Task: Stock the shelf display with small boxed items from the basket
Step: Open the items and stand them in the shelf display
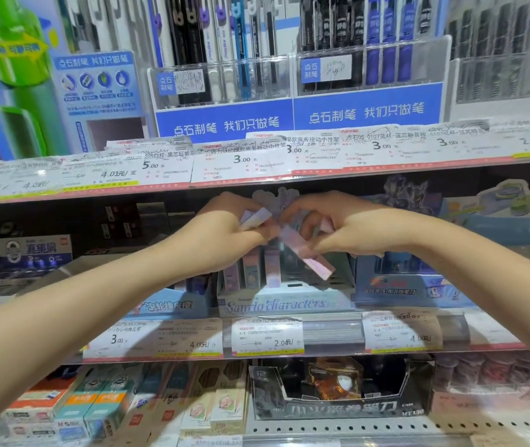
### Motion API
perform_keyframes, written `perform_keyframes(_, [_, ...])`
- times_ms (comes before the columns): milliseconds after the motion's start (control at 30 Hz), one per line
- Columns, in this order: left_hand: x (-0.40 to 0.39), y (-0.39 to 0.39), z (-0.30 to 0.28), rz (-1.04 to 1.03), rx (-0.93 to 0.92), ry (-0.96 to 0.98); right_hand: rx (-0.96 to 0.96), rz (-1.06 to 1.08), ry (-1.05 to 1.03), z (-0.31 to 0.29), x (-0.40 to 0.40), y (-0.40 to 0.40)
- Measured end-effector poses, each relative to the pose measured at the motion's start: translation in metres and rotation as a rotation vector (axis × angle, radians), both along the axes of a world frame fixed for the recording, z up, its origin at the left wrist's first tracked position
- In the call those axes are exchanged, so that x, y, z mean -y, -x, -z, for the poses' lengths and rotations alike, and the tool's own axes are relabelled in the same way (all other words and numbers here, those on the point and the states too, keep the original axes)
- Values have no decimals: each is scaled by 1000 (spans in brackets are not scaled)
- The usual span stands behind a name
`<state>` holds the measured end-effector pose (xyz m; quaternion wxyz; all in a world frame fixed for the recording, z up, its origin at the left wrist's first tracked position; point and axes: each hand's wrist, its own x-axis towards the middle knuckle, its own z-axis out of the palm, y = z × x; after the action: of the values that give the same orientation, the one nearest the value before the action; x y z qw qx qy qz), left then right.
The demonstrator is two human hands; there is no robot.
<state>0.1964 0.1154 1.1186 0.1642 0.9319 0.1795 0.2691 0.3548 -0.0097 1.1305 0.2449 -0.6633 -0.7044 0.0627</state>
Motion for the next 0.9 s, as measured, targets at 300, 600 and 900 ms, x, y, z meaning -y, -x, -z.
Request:
perform_keyframes(300, [1,13,4,-32,-420,-408,78,208,-196,14,-31,1])
perform_keyframes(600, [-15,15,5,3,-482,-370,57,232,-210,22,-38,3])
perform_keyframes(900, [-12,13,0,27,-477,-365,123,242,-201,17,-40,0])
